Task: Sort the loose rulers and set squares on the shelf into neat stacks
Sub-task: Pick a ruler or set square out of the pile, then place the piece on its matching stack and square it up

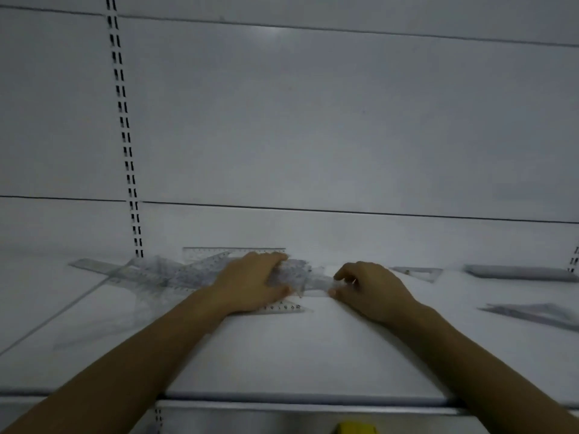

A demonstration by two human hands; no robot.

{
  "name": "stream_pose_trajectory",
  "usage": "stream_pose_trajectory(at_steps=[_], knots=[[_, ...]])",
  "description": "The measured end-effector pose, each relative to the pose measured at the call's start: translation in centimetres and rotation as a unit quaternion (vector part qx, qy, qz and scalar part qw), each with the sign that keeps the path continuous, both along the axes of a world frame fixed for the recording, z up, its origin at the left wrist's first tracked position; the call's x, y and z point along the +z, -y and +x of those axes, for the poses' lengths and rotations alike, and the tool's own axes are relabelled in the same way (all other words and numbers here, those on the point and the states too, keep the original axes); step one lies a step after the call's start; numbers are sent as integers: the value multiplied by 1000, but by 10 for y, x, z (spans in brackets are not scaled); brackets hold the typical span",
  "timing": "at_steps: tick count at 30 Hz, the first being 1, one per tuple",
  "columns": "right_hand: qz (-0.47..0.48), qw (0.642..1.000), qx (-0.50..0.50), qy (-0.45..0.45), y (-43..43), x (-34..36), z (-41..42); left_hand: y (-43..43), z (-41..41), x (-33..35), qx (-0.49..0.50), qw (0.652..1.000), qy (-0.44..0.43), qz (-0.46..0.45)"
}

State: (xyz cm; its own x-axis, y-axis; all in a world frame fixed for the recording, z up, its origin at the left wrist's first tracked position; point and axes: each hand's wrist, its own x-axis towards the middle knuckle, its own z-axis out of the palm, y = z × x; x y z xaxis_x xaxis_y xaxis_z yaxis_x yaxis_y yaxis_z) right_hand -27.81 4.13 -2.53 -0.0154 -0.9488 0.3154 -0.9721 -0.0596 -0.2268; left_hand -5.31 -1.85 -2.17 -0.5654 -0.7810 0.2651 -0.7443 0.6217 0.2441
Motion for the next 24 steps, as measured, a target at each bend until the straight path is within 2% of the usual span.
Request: stream_pose_trajectory(at_steps=[6, 10, 13, 16, 19, 24], knots=[[-83, 997, 12, 1, -3, 2, 2, -10, 0, -4, -51, 991, -52, -113], [-173, 976, -3, -134, -4, 13, -1, -13, 0, -3, -77, 970, -149, -177], [-253, 949, -18, -186, -6, 20, -7, -11, 0, -1, -78, 954, -210, -201], [-268, 945, -35, -184, -11, 23, -11, -15, 1, 3, -69, 943, -240, -220], [-232, 954, -66, -179, -12, 26, -15, -14, 0, 5, -67, 941, -237, -230], [-222, 966, -93, -90, -16, 29, -16, -16, -5, 5, -75, 934, -245, -248]])
